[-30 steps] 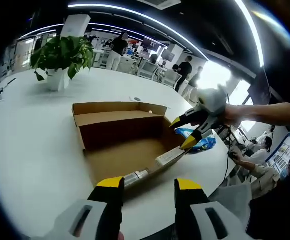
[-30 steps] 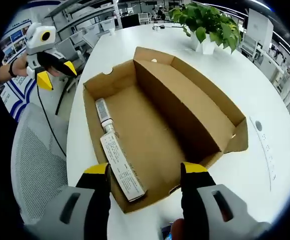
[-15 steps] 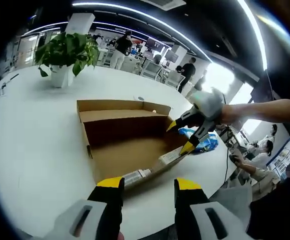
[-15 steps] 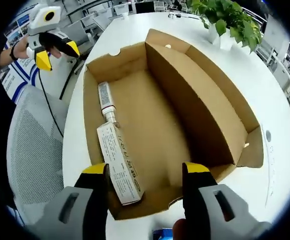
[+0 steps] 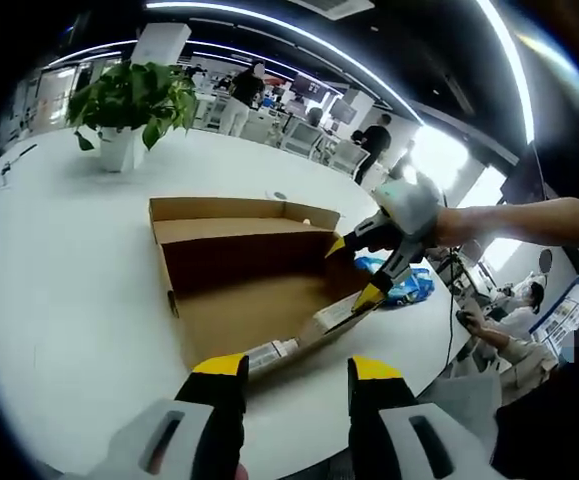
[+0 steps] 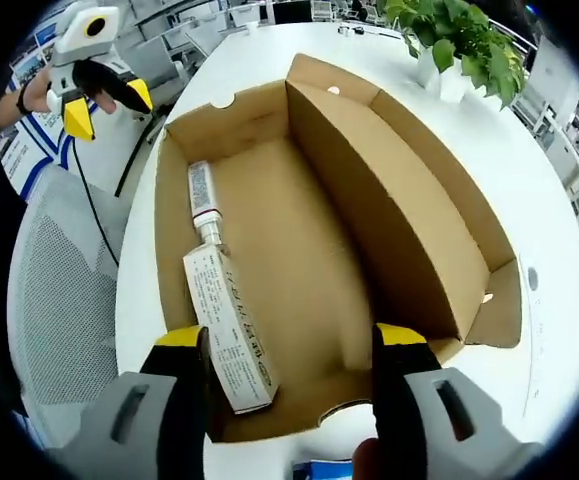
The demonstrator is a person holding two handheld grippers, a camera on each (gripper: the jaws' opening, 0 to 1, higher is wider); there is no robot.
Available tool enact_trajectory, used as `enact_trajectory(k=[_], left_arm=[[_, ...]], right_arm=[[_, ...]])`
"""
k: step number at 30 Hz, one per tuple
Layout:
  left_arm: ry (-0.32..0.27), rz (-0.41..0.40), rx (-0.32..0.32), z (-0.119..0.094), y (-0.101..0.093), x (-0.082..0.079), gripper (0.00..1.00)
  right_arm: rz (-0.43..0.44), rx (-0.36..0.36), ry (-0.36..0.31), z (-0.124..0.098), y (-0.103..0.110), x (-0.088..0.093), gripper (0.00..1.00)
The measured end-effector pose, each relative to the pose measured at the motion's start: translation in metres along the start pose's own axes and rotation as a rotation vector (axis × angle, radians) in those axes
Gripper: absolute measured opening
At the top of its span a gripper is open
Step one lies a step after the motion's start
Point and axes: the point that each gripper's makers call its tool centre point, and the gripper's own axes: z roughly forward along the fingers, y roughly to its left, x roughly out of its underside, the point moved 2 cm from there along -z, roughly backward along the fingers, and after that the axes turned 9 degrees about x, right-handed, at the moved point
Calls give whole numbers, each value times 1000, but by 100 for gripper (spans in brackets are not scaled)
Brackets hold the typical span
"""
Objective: Operate the shoe box by opening the lid, removing the specified soft item, and placing it in the target area until the item is outside and the box remains undamaged.
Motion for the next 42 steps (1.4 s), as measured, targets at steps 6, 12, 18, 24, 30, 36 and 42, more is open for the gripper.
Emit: enact_trajectory(k=[6, 12, 18, 24, 30, 36, 42], left_arm=[[-1, -1, -1, 0, 1, -1, 40], [11, 1, 3, 1, 0, 1, 40], [11, 2, 4, 1, 0, 0, 40], [7, -1, 0, -1, 2, -1, 40], [14, -11, 21, 5, -2, 2, 39], [19, -5, 25, 6, -5, 2, 39], [22, -9, 21, 5, -4, 3, 39]], right_arm=[[2, -29, -15, -1, 7, -6, 63], [-9, -48, -6, 6, 14, -8, 60], [8, -11, -5, 7, 6, -7, 67], [-21, 3, -7, 2, 7, -9, 62], [-70, -33, 1, 10, 21, -14, 56], [-140, -8, 48, 21, 23, -10, 51], [-214, -6, 97, 28, 27, -2, 41]])
